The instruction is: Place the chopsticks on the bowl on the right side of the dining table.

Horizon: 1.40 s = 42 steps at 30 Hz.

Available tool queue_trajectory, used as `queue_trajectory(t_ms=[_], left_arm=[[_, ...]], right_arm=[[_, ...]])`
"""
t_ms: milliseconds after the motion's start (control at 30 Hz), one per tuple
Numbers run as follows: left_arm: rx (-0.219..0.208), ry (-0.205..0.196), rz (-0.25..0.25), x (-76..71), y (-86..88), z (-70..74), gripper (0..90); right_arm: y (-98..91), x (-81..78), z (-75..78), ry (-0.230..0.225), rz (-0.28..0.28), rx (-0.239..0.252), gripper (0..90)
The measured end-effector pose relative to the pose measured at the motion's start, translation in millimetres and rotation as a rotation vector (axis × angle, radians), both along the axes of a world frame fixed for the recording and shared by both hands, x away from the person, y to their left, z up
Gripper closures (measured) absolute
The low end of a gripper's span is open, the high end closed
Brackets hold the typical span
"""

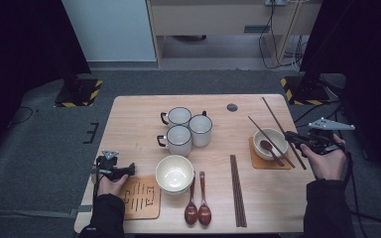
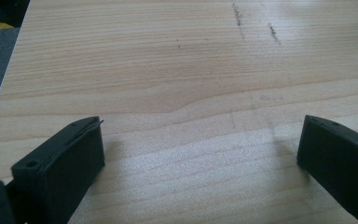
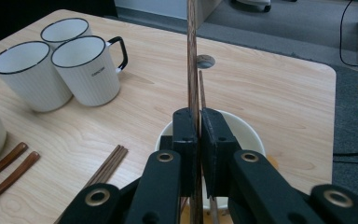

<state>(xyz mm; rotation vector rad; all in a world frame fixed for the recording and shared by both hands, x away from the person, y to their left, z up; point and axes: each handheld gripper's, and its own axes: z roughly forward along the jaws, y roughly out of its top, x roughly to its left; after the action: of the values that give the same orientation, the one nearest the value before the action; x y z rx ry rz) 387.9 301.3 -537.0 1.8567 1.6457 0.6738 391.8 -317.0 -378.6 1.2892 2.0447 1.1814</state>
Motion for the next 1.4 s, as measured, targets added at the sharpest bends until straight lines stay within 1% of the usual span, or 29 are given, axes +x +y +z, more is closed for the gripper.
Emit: queue_trajectory(t_ms=[200,367,433,600,767,867,1000,1400], left_arm=[[0.000,0.000,0.000,0.0,0.0,0.0,0.0],[0.000,0.000,0.000,0.0,0.0,0.0,0.0],[0.000,0.000,0.000,0.0,0.0,0.0,0.0],[0.000,0.000,0.000,0.0,0.0,0.0,0.0],[0.000,0.000,0.000,0.0,0.0,0.0,0.0],[0.000,0.000,0.000,0.0,0.0,0.0,0.0],[0.000,0.000,0.000,0.0,0.0,0.0,0.0],[0.000,0.000,0.000,0.0,0.0,0.0,0.0]], right_arm=[[-3.1,8.9,-1.2,0.001,0.011,-0.011,85.0],[-5.1,16.7,-5.7,0.007,0.017,-0.017,85.1],[-6.2,19.3,-7.5,0.014,0.015,-0.027,85.0],[-9.7,25.0,-12.9,0.023,0.006,-0.021,85.0],[-11.6,30.9,-19.5,0.034,0.004,-0.033,85.0],[-11.3,33.7,-23.1,0.045,0.003,-0.041,85.1],[-10.5,37.0,-27.6,0.055,0.002,-0.040,85.0],[-16.3,43.7,-43.8,0.077,0.000,-0.040,85.1]])
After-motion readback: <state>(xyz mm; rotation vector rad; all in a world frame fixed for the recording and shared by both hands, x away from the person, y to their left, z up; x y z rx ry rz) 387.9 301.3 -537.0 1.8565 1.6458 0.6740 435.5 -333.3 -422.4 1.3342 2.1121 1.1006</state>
